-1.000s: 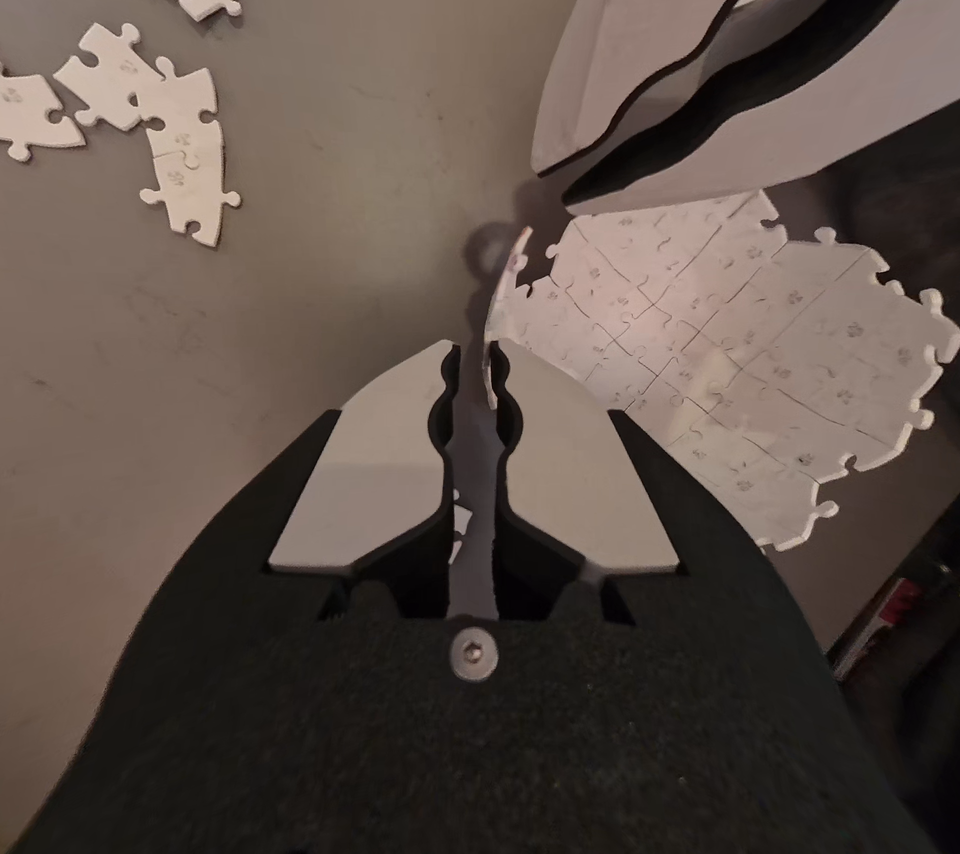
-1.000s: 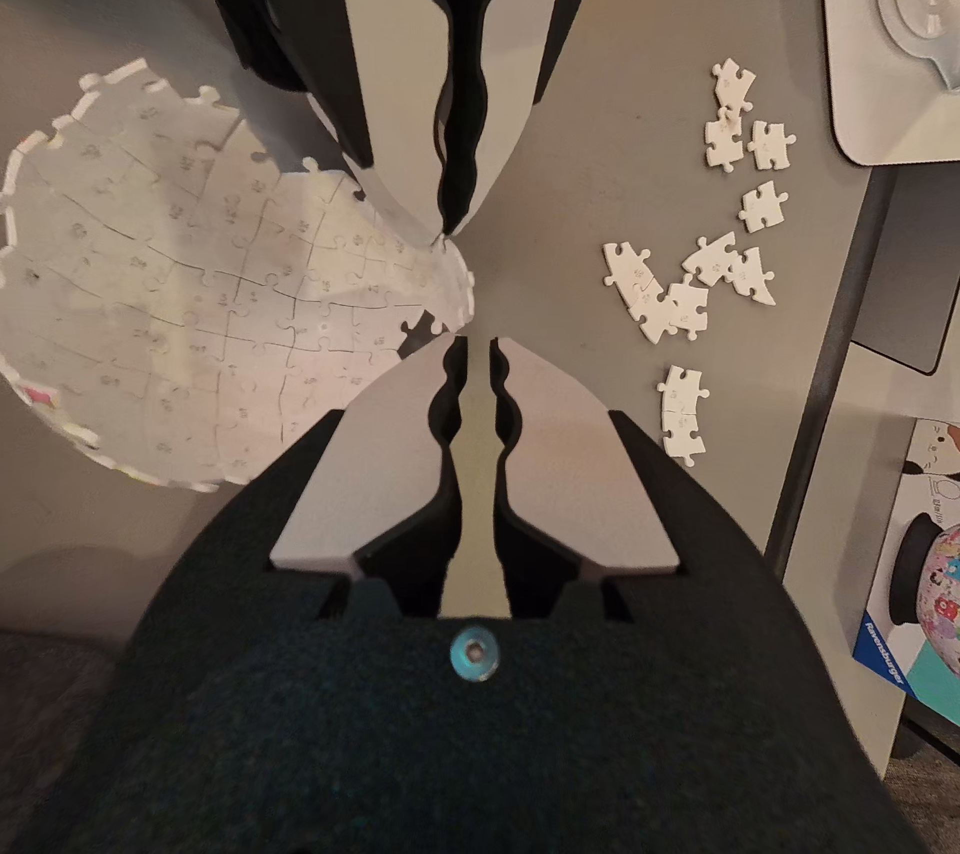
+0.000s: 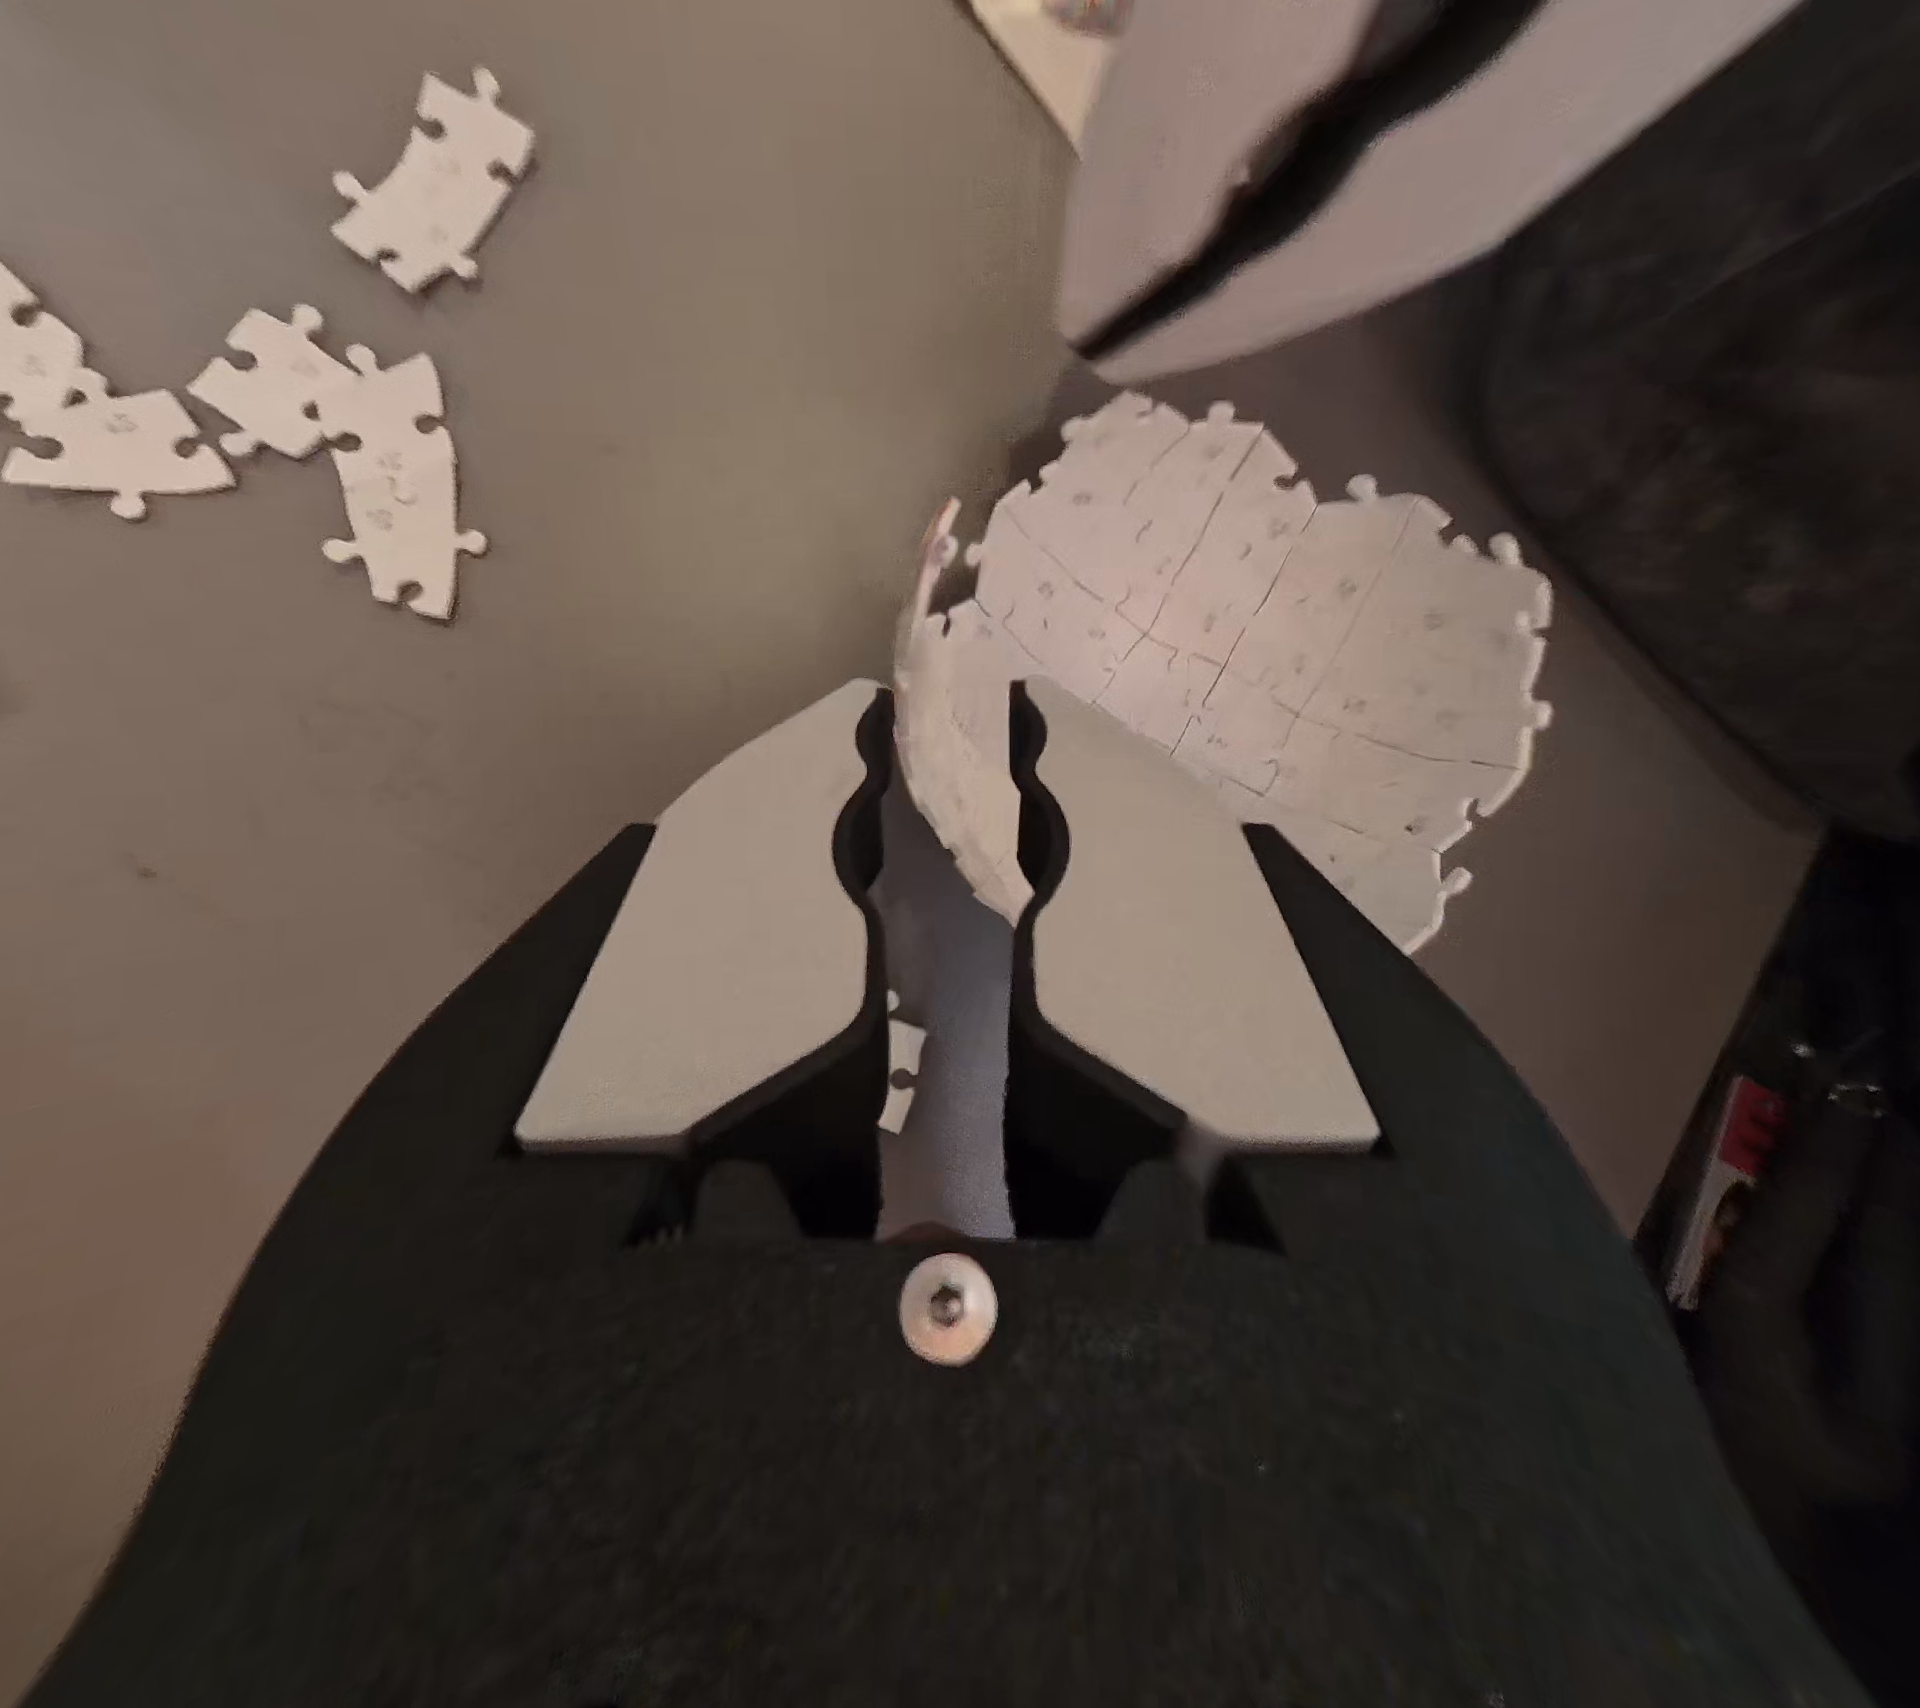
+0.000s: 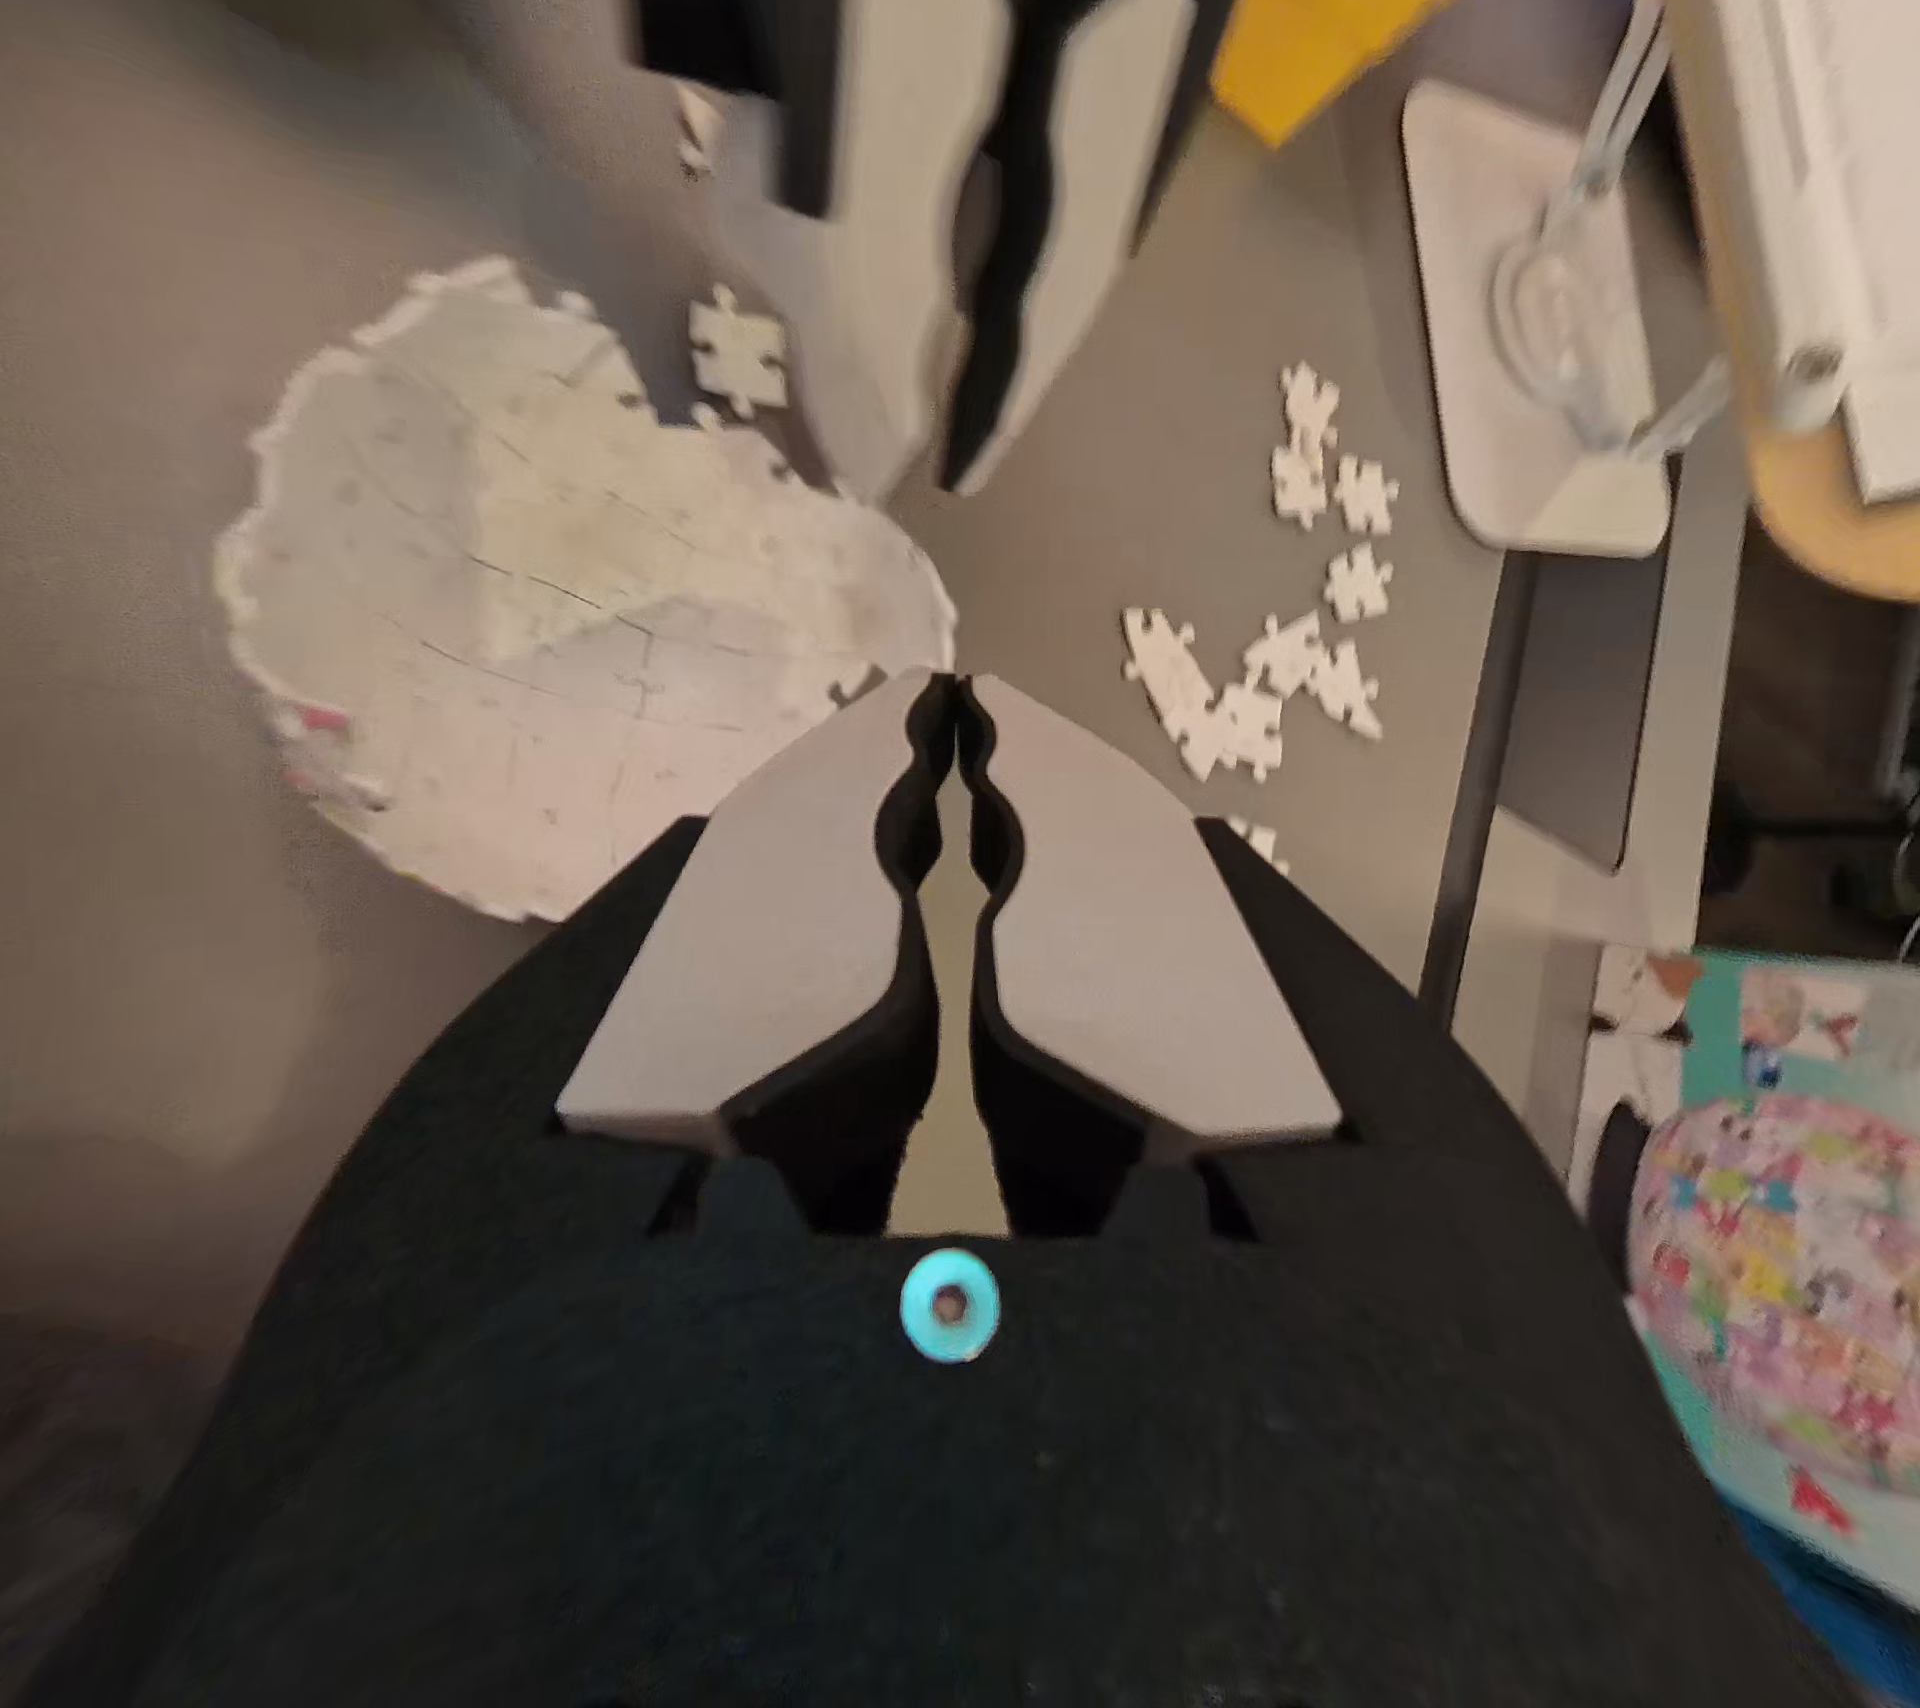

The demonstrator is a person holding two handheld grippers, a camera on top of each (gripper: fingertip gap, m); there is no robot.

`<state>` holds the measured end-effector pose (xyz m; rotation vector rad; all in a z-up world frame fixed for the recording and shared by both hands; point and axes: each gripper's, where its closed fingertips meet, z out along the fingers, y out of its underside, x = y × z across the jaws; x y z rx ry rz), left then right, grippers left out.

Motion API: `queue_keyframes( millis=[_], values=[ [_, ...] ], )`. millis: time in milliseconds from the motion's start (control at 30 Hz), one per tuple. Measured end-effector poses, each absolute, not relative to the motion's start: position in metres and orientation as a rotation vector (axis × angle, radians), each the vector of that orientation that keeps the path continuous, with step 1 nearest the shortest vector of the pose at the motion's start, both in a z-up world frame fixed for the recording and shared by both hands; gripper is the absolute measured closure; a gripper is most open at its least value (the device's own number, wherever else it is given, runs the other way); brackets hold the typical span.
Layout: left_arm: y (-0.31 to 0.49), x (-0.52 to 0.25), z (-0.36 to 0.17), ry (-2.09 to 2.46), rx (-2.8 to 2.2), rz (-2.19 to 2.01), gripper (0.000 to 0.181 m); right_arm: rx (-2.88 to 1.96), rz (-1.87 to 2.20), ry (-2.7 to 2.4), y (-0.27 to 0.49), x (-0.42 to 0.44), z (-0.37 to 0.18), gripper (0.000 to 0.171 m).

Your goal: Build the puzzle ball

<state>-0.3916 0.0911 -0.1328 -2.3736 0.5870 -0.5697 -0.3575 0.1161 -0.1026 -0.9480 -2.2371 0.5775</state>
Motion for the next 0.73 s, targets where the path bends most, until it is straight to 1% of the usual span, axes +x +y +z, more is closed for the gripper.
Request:
queue_keyframes(
  millis=[100,167,233,367,533,733],
  values=[
    [0.098,-0.414,-0.137,0.514,-2.367,-0.582,0.171,-0.723,0.505,-2.263,0.098,-0.357,-0.106,0.171],
    [0.102,-0.426,-0.158,0.507,-2.440,-0.592,0.179,-0.639,0.400,-2.311,0.095,-0.360,-0.116,0.171],
    [0.103,-0.426,-0.180,0.555,-2.504,-0.616,0.181,-0.597,0.347,-2.382,0.091,-0.364,-0.129,0.171],
    [0.106,-0.415,-0.208,0.718,-2.538,-0.629,0.181,-0.554,0.282,-2.482,0.082,-0.374,-0.145,0.171],
    [0.116,-0.397,-0.209,0.831,-2.462,-0.648,0.181,-0.529,0.150,-2.512,0.084,-0.382,-0.161,0.171],
    [0.120,-0.392,-0.213,0.846,-2.419,-0.692,0.181,-0.531,-0.004,-2.531,0.089,-0.384,-0.175,0.171]
  ],
)
